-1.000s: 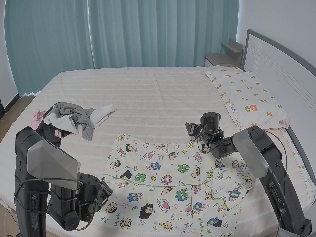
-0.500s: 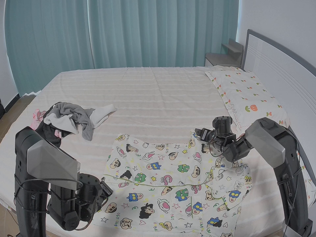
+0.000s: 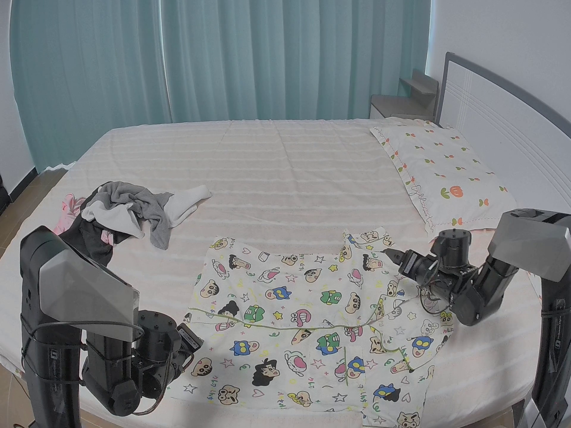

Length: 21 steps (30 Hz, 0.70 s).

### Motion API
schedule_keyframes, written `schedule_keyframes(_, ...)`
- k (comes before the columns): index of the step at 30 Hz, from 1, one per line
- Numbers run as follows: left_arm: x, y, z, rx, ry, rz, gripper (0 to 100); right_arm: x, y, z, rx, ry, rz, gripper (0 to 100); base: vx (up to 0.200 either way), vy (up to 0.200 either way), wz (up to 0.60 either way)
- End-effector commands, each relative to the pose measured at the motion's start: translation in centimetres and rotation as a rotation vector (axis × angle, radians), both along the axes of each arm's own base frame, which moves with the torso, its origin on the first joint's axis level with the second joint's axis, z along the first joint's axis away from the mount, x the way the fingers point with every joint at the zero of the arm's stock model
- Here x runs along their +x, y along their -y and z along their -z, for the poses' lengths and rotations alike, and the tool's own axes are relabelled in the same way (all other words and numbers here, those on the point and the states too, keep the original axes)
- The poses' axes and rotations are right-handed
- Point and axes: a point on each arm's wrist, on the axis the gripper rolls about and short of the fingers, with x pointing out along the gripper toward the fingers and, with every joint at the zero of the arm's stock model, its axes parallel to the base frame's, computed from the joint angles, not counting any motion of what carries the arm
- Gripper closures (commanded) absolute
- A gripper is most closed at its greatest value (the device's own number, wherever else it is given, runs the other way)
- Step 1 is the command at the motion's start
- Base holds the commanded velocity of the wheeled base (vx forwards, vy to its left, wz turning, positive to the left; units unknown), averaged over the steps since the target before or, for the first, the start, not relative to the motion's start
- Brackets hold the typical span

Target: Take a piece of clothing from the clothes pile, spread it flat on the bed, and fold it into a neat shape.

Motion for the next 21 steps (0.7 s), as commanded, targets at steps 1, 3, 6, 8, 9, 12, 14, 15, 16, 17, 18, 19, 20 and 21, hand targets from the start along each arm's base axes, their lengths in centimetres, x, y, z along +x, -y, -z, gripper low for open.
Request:
schedule_keyframes(1,0.3,-0.9,-4.0,-0.133,0.131,-0.002,100,-10.5,3.1,-2.5,0.261,-0.040,-0.046,0,0.000,0.000,0.00)
schedule_keyframes(3,0.2,-0.9,-5.0,-0.154,0.161,0.013,100,-10.8,3.3,-2.4,0.288,-0.060,-0.061,0,0.000,0.000,0.00)
schedule_keyframes(6,0.2,-1.3,-5.7,-0.166,0.183,0.016,100,-11.3,3.4,-2.4,0.318,-0.084,-0.098,0,0.000,0.000,0.00)
schedule_keyframes(8,0.3,-1.2,-5.6,-0.162,0.181,0.024,100,-11.5,3.5,-2.9,0.329,-0.077,-0.115,0,0.000,0.000,0.00)
schedule_keyframes(9,0.3,-1.1,-5.6,-0.150,0.183,0.032,100,-11.7,3.6,-3.0,0.331,-0.080,-0.117,0,0.000,0.000,0.00)
schedule_keyframes(12,0.4,-1.0,-5.6,-0.118,0.190,0.052,100,-12.1,3.7,-3.1,0.332,-0.084,-0.118,0,0.000,0.000,0.00)
schedule_keyframes(14,0.4,-1.1,-5.6,-0.098,0.188,0.062,100,-12.2,3.7,-3.1,0.332,-0.084,-0.118,0,0.000,0.000,0.00)
schedule_keyframes(15,0.3,-1.1,-5.5,-0.087,0.183,0.066,100,-12.2,3.8,-3.1,0.331,-0.088,-0.117,0,0.000,0.000,0.00)
schedule_keyframes(16,0.2,-1.1,-5.5,-0.081,0.182,0.067,100,-12.2,3.7,-3.1,0.331,-0.088,-0.119,0,0.000,0.000,0.00)
schedule_keyframes(17,0.2,-1.2,-5.4,-0.079,0.180,0.068,100,-12.2,3.7,-3.1,0.331,-0.088,-0.120,0,0.000,0.000,0.00)
schedule_keyframes(18,0.3,-1.3,-5.2,-0.072,0.170,0.065,100,-12.2,3.7,-3.1,0.331,-0.088,-0.120,0,0.000,0.200,0.00)
schedule_keyframes(19,0.3,-1.3,-4.9,-0.066,0.162,0.063,100,-12.2,3.7,-3.1,0.331,-0.087,-0.120,0,0.000,0.200,0.00)
schedule_keyframes(20,0.4,-1.3,-4.6,-0.058,0.150,0.063,100,-12.2,3.7,-3.1,0.331,-0.087,-0.120,0,0.000,0.200,0.00)
schedule_keyframes(21,0.4,-1.4,-4.5,-0.053,0.145,0.062,100,-12.2,3.7,-3.1,0.331,-0.087,-0.120,0,0.000,0.200,0.00)
